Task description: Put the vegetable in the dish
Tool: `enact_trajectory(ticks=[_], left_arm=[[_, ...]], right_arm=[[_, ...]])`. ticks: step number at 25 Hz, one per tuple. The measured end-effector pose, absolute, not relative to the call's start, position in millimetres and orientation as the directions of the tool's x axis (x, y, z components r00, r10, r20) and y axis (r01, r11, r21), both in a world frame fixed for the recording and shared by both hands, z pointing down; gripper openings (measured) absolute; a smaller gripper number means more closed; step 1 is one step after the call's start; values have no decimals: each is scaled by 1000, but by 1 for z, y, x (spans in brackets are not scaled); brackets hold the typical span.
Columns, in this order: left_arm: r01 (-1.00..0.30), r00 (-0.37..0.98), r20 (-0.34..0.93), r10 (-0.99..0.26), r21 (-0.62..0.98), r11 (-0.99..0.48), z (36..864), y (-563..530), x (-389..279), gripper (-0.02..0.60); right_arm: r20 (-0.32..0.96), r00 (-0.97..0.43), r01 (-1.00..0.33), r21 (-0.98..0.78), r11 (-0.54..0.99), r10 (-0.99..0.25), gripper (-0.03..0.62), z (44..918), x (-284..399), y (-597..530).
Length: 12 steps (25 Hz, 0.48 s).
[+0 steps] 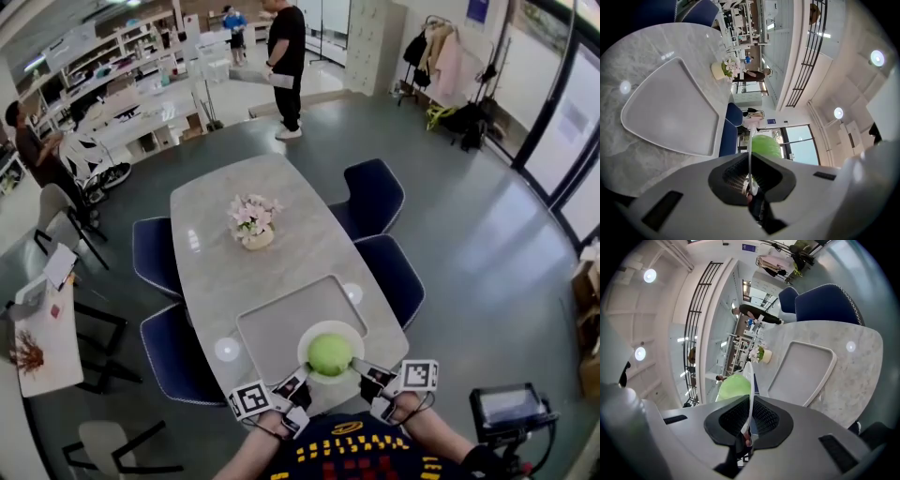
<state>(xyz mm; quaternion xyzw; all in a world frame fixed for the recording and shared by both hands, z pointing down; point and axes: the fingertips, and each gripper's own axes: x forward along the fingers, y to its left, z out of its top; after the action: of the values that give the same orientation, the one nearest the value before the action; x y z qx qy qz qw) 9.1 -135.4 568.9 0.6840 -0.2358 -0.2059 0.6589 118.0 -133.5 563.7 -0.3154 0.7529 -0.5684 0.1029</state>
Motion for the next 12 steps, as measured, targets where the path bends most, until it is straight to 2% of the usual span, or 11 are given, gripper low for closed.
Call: enact_trajectory(ticks=[2,6,12], left_arm=[[-34,799,11,-602,999,-28,572,-143,1,14],[-23,781,11,-624,1000,-11,582,-152,-15,14],[-12,734,23,-679,1000,20,586,-162,-33,14]], right_arm=[[213,-786,-358,-922,146,-581,18,565,108,-142],[370,-742,-406,-912,-65,-559,18,587,102,-141],[439,-750,-458,-884,-89,-494,18,598,91,-156]])
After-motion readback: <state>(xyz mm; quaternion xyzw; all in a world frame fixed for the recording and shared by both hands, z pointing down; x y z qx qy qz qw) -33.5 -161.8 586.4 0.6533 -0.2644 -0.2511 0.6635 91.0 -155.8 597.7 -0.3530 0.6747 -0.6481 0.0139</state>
